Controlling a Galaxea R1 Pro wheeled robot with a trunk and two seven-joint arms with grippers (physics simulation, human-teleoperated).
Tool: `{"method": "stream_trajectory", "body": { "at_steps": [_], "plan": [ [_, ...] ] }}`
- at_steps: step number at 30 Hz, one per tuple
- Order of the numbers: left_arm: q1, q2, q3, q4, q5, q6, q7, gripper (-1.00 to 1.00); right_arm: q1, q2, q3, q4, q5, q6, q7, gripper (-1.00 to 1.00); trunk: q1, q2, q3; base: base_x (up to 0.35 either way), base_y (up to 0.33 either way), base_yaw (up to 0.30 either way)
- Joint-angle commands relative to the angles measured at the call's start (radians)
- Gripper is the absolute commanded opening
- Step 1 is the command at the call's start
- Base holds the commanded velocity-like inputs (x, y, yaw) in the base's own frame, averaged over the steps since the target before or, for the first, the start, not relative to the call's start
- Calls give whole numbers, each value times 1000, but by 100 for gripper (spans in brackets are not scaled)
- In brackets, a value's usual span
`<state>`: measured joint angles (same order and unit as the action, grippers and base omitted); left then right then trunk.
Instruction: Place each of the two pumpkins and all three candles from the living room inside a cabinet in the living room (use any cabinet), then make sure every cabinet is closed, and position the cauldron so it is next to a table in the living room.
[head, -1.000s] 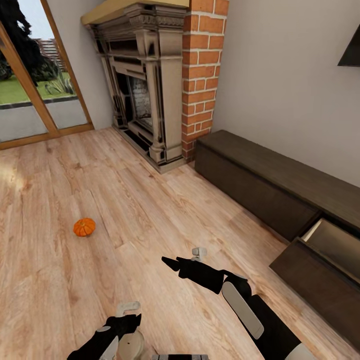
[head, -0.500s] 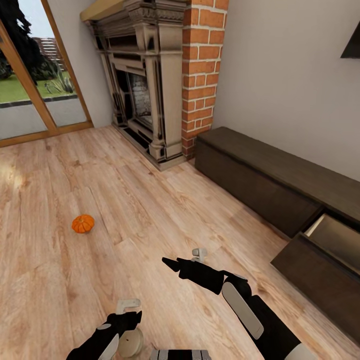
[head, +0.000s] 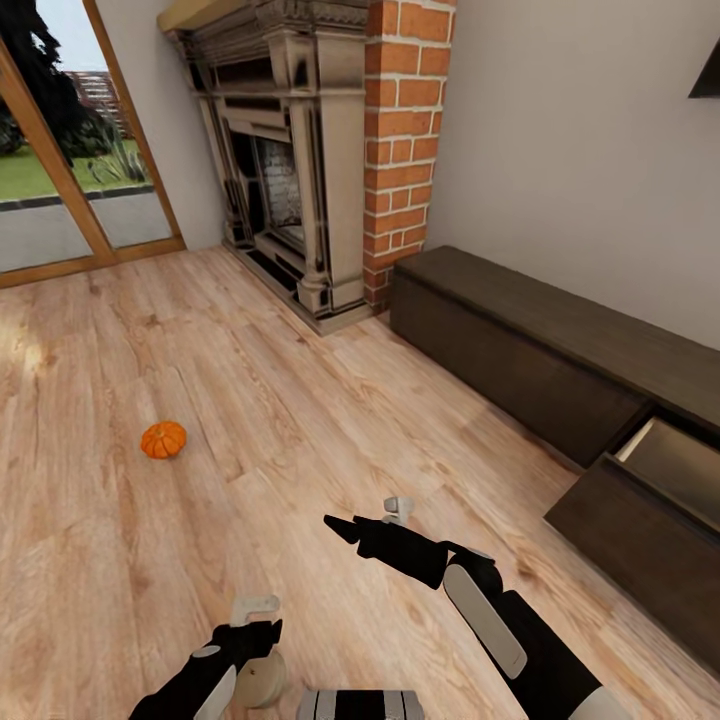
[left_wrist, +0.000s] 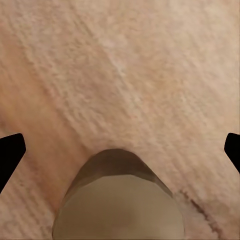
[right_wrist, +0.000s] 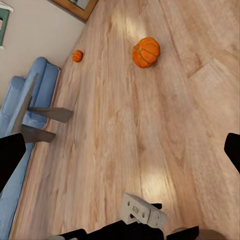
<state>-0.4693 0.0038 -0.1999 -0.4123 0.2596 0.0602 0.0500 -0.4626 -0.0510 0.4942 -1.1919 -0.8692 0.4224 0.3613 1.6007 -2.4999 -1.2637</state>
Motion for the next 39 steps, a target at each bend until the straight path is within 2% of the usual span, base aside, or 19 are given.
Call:
{"method": "stream_trajectory", "body": {
  "at_steps": [1, 10, 15, 39],
  "plan": [
    [0, 1, -6, -3, 9, 5, 5, 100, -1, -1, 1, 0, -7, 4, -1, 100, 0, -1, -5, 0, 0, 0],
    [0, -2, -2, 11, 22, 20, 5, 100, -1, -1, 0, 0, -8, 4, -1, 100, 4, -3, -39, 0, 0, 0],
    [0, -5, 4, 92, 26, 20, 5, 100, -1, -1, 0, 2, -8, 4, -1, 100, 7, -4, -59, 0, 0, 0],
    [1, -13, 4, 113, 24, 16, -6, 100, -1, -1, 0, 2, -8, 4, -1, 100, 7, -4, -59, 0, 0, 0]
  ]
}}
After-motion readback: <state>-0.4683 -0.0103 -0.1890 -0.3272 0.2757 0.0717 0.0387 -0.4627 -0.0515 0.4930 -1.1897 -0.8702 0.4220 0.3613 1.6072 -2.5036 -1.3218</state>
